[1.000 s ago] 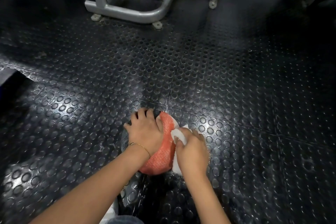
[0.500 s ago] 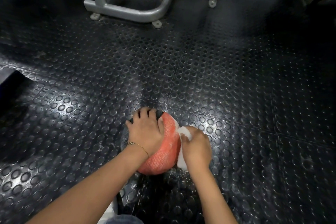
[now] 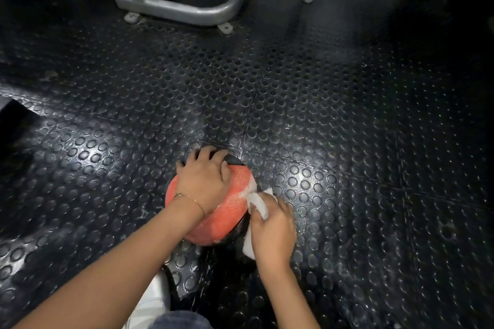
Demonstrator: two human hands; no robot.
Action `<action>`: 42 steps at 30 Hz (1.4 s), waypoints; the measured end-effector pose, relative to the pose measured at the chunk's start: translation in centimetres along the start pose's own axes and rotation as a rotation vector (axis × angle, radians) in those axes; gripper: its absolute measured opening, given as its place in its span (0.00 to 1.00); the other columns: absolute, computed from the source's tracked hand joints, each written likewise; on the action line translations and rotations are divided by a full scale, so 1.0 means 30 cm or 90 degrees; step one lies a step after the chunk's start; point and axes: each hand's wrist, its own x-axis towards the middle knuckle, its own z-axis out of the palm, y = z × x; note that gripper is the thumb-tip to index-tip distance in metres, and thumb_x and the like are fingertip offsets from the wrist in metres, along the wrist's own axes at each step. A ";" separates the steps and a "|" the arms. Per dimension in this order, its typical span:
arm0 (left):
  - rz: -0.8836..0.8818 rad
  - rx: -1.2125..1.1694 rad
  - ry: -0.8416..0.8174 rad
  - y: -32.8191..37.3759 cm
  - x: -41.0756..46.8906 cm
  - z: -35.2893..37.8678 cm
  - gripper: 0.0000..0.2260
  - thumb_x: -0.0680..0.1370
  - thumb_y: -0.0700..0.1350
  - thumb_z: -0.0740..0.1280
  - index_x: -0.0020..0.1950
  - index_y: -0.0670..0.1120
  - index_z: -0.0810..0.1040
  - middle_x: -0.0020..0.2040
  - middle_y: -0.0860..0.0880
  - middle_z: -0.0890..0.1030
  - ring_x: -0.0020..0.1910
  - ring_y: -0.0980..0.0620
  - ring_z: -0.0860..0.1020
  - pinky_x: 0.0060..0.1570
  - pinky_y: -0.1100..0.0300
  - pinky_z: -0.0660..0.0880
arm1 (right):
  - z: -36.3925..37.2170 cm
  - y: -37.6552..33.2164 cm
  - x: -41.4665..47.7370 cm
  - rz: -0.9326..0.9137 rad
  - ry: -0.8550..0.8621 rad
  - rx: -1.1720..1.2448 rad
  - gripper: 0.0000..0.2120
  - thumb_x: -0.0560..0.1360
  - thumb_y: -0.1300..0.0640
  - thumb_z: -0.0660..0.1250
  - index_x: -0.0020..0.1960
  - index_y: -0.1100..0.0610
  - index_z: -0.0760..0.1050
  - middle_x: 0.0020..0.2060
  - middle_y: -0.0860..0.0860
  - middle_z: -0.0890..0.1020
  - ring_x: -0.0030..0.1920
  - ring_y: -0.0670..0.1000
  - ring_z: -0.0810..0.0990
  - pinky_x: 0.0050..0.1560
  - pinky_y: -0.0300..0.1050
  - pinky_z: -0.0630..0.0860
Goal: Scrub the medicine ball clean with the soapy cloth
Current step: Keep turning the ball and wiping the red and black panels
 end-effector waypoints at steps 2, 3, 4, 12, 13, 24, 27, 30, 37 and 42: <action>-0.002 -0.007 0.015 -0.017 0.001 -0.001 0.29 0.74 0.54 0.41 0.71 0.53 0.67 0.70 0.50 0.67 0.69 0.46 0.63 0.66 0.43 0.63 | 0.005 -0.014 -0.014 -0.020 -0.013 -0.005 0.13 0.70 0.58 0.68 0.54 0.51 0.80 0.51 0.49 0.80 0.53 0.53 0.74 0.44 0.40 0.65; -0.007 -0.013 0.019 -0.025 0.001 -0.002 0.29 0.74 0.55 0.41 0.71 0.52 0.67 0.70 0.50 0.68 0.69 0.45 0.64 0.65 0.43 0.64 | 0.010 -0.024 -0.026 -0.042 -0.010 -0.005 0.13 0.69 0.58 0.69 0.53 0.51 0.80 0.49 0.50 0.80 0.51 0.54 0.74 0.43 0.42 0.67; -0.011 -0.020 0.021 -0.029 0.001 -0.004 0.30 0.73 0.55 0.40 0.70 0.52 0.68 0.69 0.50 0.68 0.68 0.45 0.65 0.64 0.44 0.65 | 0.014 -0.033 -0.039 -0.054 -0.009 -0.001 0.13 0.68 0.58 0.69 0.53 0.51 0.80 0.48 0.50 0.80 0.50 0.54 0.75 0.43 0.43 0.69; -0.013 -0.008 0.034 -0.018 -0.017 0.003 0.34 0.71 0.57 0.35 0.71 0.52 0.67 0.70 0.51 0.67 0.67 0.46 0.65 0.63 0.43 0.63 | -0.017 -0.036 0.017 0.076 -0.069 0.015 0.15 0.74 0.56 0.64 0.60 0.48 0.76 0.57 0.47 0.76 0.59 0.50 0.71 0.46 0.38 0.63; -0.013 -0.009 0.038 -0.018 -0.018 0.003 0.36 0.69 0.58 0.34 0.70 0.52 0.67 0.69 0.50 0.67 0.67 0.46 0.65 0.63 0.43 0.64 | -0.018 -0.045 0.000 0.057 -0.075 0.002 0.15 0.74 0.56 0.65 0.59 0.48 0.76 0.57 0.48 0.76 0.58 0.50 0.71 0.46 0.39 0.64; -0.110 -0.028 0.019 0.003 0.002 0.007 0.19 0.81 0.50 0.51 0.71 0.50 0.67 0.70 0.47 0.66 0.67 0.43 0.65 0.64 0.41 0.64 | -0.058 -0.110 0.021 -0.019 -0.123 -0.081 0.17 0.75 0.54 0.62 0.64 0.46 0.72 0.60 0.46 0.74 0.60 0.49 0.68 0.52 0.41 0.66; -0.119 -0.018 0.017 0.007 0.005 0.012 0.19 0.81 0.50 0.50 0.71 0.51 0.67 0.70 0.47 0.65 0.67 0.43 0.65 0.64 0.41 0.64 | -0.065 -0.118 0.034 -0.049 -0.119 -0.081 0.17 0.75 0.55 0.63 0.64 0.47 0.72 0.59 0.47 0.74 0.59 0.49 0.69 0.53 0.42 0.67; -0.143 -0.029 0.021 0.018 0.005 0.014 0.18 0.81 0.50 0.51 0.70 0.50 0.68 0.70 0.46 0.65 0.66 0.42 0.65 0.63 0.42 0.64 | -0.066 -0.129 0.100 -0.029 -0.122 -0.079 0.15 0.76 0.54 0.62 0.63 0.49 0.73 0.58 0.48 0.75 0.58 0.51 0.69 0.50 0.43 0.67; -0.142 -0.040 0.037 0.001 0.001 0.010 0.18 0.81 0.50 0.52 0.70 0.51 0.68 0.70 0.47 0.66 0.67 0.42 0.65 0.63 0.41 0.65 | -0.072 -0.139 0.072 -0.064 -0.155 -0.104 0.15 0.76 0.52 0.62 0.63 0.47 0.73 0.60 0.47 0.74 0.59 0.50 0.70 0.53 0.43 0.68; -0.135 -0.041 0.021 0.000 0.000 0.008 0.19 0.81 0.50 0.51 0.71 0.51 0.67 0.71 0.47 0.65 0.67 0.42 0.64 0.63 0.40 0.65 | -0.071 -0.157 0.111 -0.050 -0.156 -0.104 0.16 0.76 0.53 0.62 0.64 0.49 0.71 0.61 0.49 0.73 0.61 0.51 0.68 0.56 0.44 0.67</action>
